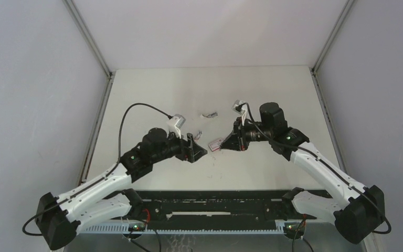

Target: Load the staples into the stapler

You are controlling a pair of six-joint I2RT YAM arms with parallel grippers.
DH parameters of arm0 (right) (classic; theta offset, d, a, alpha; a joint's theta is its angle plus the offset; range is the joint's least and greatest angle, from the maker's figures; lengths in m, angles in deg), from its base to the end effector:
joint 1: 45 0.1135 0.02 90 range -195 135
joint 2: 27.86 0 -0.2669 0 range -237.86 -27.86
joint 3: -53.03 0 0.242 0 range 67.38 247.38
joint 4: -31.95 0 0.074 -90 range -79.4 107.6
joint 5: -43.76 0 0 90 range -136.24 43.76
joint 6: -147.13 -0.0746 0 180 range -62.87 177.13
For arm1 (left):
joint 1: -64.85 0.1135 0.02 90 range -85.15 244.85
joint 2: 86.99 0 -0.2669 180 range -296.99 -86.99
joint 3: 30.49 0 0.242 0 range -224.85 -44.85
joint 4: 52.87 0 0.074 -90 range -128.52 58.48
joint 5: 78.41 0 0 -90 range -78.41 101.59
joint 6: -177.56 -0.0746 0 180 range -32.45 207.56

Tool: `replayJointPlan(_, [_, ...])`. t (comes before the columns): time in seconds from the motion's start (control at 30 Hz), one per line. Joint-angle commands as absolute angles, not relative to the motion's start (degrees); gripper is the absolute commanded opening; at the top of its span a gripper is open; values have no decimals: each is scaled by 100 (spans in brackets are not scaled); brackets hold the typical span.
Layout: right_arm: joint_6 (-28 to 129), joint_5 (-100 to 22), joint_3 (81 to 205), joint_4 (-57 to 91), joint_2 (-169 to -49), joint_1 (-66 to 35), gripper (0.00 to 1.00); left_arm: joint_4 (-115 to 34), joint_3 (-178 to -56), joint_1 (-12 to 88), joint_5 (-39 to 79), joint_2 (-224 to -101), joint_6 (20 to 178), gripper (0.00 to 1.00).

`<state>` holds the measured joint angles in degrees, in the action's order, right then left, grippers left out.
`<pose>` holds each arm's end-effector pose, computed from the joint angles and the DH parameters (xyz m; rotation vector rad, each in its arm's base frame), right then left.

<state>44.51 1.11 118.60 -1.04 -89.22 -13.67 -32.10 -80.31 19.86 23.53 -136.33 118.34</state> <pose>0.1787 0.1730 0.3055 -0.8743 1.9732 1.3119 0.1489 -0.1707 0.2670 0.4053 2.0338 -1.0553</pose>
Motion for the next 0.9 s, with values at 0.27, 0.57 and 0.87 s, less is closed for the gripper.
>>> replayJointPlan(0.27, [4229, -370, 10934, 697, -8234, -1978, 9, -4302, -8752, 1827, 1613, -15988, 12740, 83])
replayJointPlan(0.57, [4101, -363, 10675, 852, -7901, -2208, 9, -4343, -9555, 1826, 1258, -17458, 12632, 82])
replayJointPlan(0.87, [4072, -238, 10662, 995, -7999, -2250, 9, -3696, -10048, 1820, 767, -18136, 12159, 83])
